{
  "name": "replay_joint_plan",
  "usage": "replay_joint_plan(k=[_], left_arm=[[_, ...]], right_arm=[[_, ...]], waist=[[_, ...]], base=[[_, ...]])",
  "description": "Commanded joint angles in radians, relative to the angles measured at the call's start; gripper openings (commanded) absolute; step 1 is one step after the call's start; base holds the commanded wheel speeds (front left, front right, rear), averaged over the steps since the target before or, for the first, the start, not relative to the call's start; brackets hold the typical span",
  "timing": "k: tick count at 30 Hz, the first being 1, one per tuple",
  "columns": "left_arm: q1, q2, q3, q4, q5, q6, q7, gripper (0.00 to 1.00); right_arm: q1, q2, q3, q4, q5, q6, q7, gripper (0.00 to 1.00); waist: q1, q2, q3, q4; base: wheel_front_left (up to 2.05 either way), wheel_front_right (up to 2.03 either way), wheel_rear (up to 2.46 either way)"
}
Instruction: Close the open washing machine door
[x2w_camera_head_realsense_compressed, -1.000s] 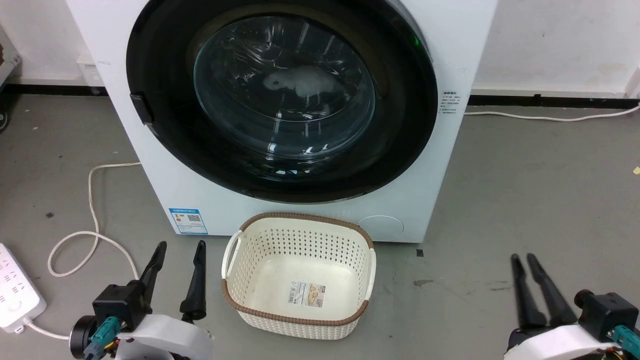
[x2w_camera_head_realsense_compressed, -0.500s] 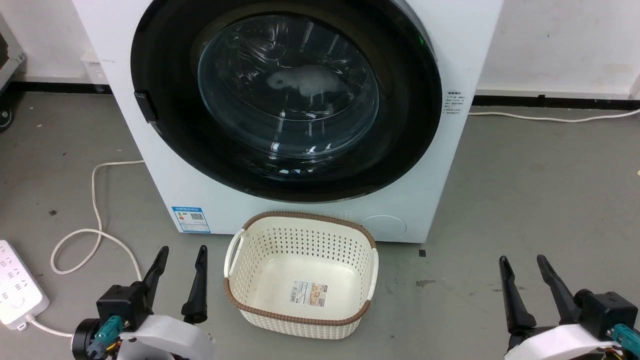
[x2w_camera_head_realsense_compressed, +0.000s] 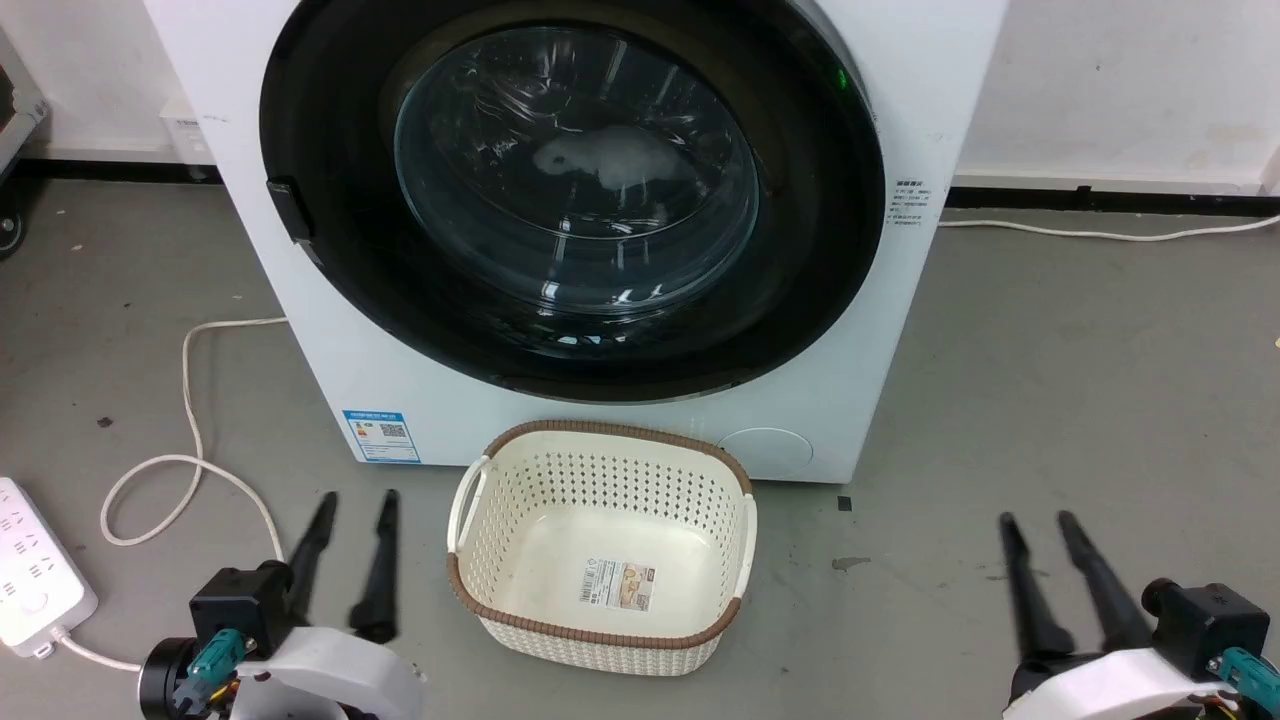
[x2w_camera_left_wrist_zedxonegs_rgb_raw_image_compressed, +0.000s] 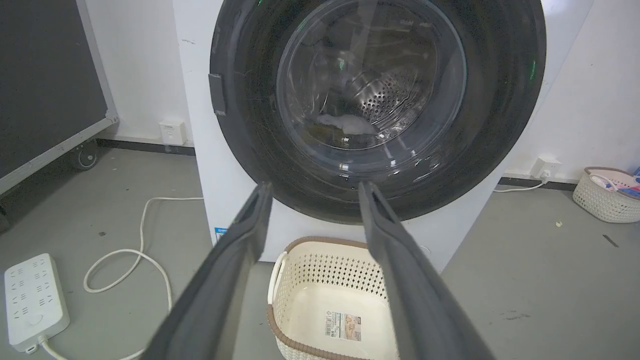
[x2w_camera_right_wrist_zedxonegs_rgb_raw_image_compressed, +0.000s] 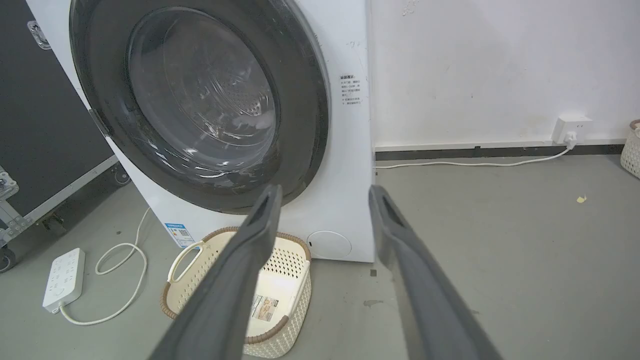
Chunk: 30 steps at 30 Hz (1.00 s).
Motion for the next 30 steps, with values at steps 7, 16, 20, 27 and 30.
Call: replay_joint_plan(k=[7, 16, 20, 27, 30], left_arm=[[0.001, -0.004, 0.003, -0.004, 0.008, 0.0, 0.004, 0.0], [0.005, -0.014, 0.01, -0.014, 0.031, 0.0, 0.016, 0.0], [0.006, -0.019, 0.013, -0.018, 0.04, 0.0, 0.022, 0.0], [0.009, -0.027, 0.018, -0.026, 0.058, 0.001, 0.031, 0.0], [0.01, -0.031, 0.02, -0.029, 0.065, 0.001, 0.035, 0.0]], right_arm=[[-0.001, 0.0, 0.001, -0.001, -0.005, 0.0, 0.003, 0.0], [-0.004, 0.0, 0.004, -0.005, -0.019, 0.0, 0.011, 0.0], [-0.006, 0.0, 0.005, -0.007, -0.025, 0.0, 0.014, 0.0], [-0.008, 0.0, 0.007, -0.01, -0.036, 0.0, 0.02, 0.0], [-0.009, 0.0, 0.008, -0.011, -0.041, 0.0, 0.023, 0.0]], waist=[[0.0, 0.0, 0.0, 0.002], [0.0, 0.0, 0.001, 0.009], [0.0, 0.0, 0.002, 0.012], [0.0, 0.0, 0.002, 0.016], [0.0, 0.0, 0.002, 0.019]], base=[[0.0, 0.0, 0.0], [0.0, 0.0, 0.0], [0.0, 0.0, 0.0], [0.0, 0.0, 0.0], [0.0, 0.0, 0.0]])
